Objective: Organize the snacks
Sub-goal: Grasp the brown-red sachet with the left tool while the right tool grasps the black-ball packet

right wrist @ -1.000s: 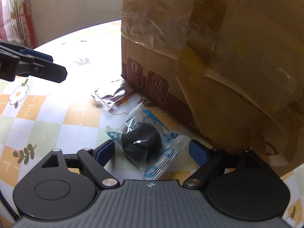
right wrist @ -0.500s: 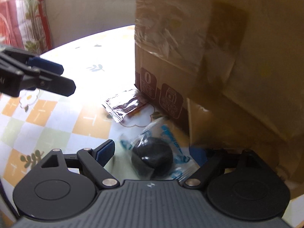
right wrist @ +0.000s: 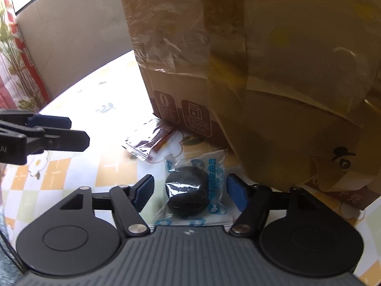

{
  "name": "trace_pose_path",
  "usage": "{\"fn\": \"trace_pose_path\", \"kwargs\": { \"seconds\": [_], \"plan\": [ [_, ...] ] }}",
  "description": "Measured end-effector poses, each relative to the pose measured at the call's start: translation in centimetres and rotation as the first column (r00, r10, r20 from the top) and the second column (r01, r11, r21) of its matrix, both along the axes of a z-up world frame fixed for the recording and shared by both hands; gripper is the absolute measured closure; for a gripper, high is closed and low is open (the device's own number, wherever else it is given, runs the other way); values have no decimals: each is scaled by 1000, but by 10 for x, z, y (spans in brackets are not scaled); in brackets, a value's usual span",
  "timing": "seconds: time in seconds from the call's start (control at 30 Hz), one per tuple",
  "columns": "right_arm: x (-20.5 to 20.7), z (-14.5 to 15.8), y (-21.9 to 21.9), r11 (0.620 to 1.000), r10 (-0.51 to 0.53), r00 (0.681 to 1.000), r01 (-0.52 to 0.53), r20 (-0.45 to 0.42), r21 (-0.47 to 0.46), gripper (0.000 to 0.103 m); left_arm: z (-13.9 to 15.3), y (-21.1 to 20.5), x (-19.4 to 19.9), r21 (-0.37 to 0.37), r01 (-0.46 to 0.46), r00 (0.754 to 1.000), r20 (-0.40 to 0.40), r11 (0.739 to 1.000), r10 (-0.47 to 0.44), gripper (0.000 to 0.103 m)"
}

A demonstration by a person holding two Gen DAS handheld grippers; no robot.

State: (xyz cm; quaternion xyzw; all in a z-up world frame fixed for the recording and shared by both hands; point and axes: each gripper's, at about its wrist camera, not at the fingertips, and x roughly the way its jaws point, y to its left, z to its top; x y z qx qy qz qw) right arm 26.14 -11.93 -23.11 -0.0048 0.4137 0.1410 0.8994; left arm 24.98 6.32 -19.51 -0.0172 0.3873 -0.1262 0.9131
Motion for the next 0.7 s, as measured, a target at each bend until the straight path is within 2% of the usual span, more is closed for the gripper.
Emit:
{"fn": "trace_pose_path", "kwargs": {
  "seconds": [0.07, 0.13, 0.4, 0.7],
  "plan": [
    [-6, 0, -2, 1000, -5, 1000, 5, 15, -5, 52, -1, -1, 1, 0, 1, 1000, -5, 1000, -1, 28],
    [-14, -1, -10, 999, -38, 999, 38, 21, 14, 54, -3, -3, 3, 2, 4, 1000, -12, 1000, -4, 28],
    [-54, 2, -41, 987, -158, 987, 156, 43, 33, 55, -21, -27, 28, 24, 35, 999, -23, 999, -35, 28],
    [-65, 1, -47, 988, -151, 986, 149, 67, 39, 55, -43, -55, 59, 92, 22, 1000, -15, 995, -21, 29]
  ]
}}
